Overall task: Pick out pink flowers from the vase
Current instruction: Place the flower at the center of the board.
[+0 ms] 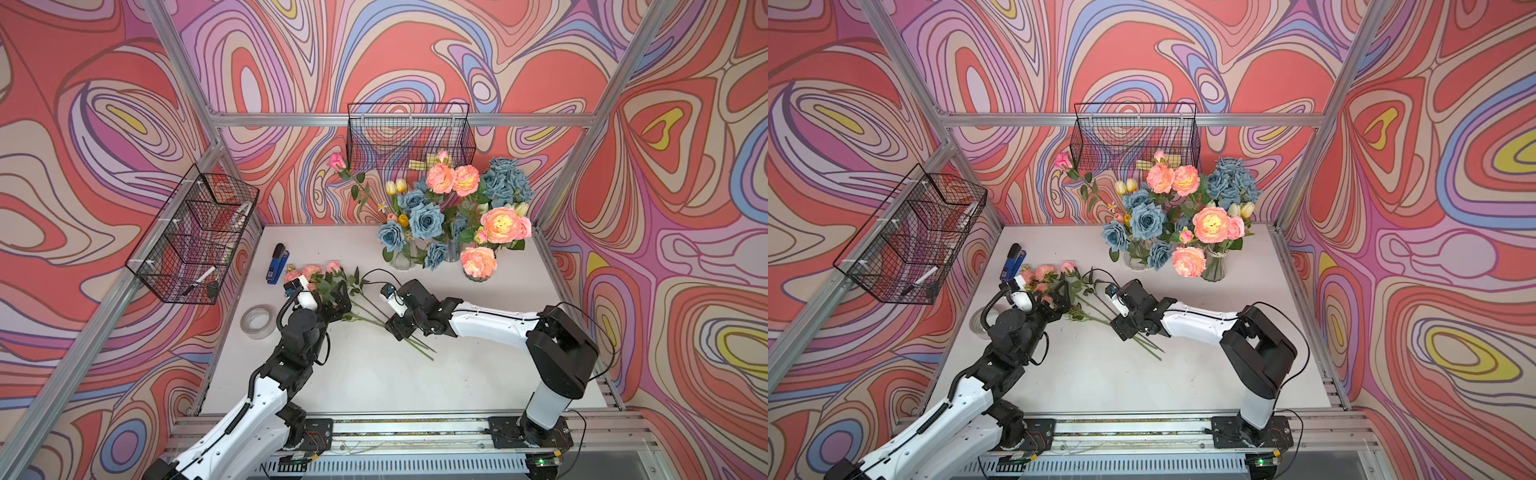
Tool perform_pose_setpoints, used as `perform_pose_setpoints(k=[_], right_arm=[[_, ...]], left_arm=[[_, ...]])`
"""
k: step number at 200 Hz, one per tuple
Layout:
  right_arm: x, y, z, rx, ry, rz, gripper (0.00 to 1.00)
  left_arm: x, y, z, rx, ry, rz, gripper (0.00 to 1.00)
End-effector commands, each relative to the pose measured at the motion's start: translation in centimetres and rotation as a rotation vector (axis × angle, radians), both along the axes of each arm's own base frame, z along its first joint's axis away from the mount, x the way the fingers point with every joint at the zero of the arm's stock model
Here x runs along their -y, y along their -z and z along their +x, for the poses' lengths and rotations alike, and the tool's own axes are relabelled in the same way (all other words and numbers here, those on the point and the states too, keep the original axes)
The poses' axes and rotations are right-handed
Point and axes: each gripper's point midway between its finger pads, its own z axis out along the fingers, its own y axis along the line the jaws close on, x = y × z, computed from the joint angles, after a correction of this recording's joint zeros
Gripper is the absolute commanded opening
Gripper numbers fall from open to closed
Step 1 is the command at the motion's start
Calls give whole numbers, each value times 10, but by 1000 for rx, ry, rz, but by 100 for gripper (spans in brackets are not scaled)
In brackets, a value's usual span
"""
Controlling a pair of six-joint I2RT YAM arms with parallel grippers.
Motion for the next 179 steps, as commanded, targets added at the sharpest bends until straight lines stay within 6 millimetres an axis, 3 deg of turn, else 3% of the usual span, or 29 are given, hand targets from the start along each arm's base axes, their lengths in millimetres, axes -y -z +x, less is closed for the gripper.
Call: perform_pose_setpoints(k=[1, 54, 81, 108, 139, 143, 179], right_arm=[[5, -17, 0, 51, 47, 80, 79], [40, -14, -10, 107, 155, 105, 90], [58, -6, -13, 120, 216, 96, 94], [71, -11, -19, 136, 272, 151, 98], [83, -16, -26, 143, 328, 224, 98], [85, -16, -26, 147, 338, 228, 98], [114, -17, -19, 157, 458, 262, 98]], left_arm=[[12, -22, 5, 67, 46, -40, 100], [39, -28, 16, 82, 166, -45, 100], [64, -34, 18, 102, 269, -34, 100], [90, -37, 18, 120, 373, -12, 100], [122, -29, 14, 125, 514, -1, 100], [127, -45, 16, 163, 529, -7, 100], [164, -48, 5, 204, 648, 77, 100]])
